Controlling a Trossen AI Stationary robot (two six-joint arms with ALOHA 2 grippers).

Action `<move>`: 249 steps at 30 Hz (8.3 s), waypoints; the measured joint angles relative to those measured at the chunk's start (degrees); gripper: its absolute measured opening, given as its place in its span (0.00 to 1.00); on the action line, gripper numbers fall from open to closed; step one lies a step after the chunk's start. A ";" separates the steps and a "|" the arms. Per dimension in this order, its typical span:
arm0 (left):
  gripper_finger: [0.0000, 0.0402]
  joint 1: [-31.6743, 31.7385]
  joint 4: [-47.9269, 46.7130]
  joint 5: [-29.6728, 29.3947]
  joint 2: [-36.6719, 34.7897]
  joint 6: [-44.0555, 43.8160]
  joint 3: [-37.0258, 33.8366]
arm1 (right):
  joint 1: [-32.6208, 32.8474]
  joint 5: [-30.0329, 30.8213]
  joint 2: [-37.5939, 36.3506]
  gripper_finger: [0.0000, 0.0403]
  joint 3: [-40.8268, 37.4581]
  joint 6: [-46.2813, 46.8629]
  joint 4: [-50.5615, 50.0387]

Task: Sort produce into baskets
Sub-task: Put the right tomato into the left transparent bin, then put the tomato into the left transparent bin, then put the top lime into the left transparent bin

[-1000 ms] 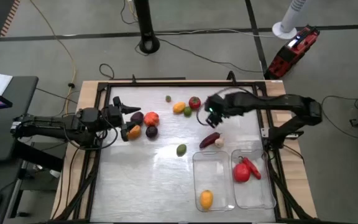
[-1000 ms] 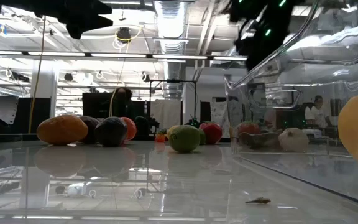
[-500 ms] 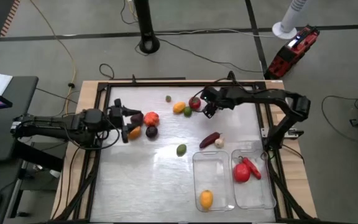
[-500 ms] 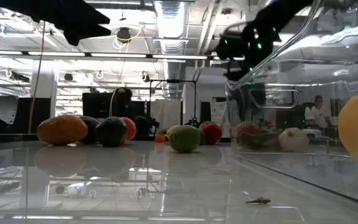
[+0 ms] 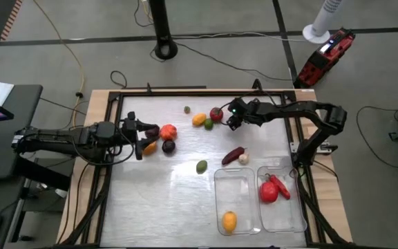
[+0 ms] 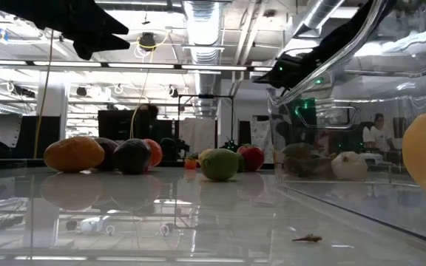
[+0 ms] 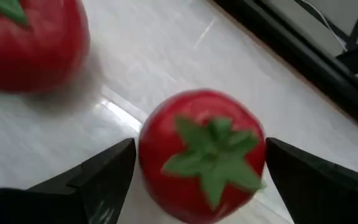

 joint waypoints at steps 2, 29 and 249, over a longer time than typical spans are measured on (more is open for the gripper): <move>0.55 0.00 -0.02 0.02 0.00 -0.02 0.00 | -0.27 -0.03 0.00 0.94 -1.05 0.69 1.29; 0.55 0.00 -0.68 -0.11 -0.02 0.86 0.00 | 9.06 -11.14 -10.57 0.78 0.91 3.17 -12.68; 0.55 0.00 0.37 -0.52 2.27 3.50 0.02 | 12.88 -9.59 17.28 0.90 18.98 -15.62 7.53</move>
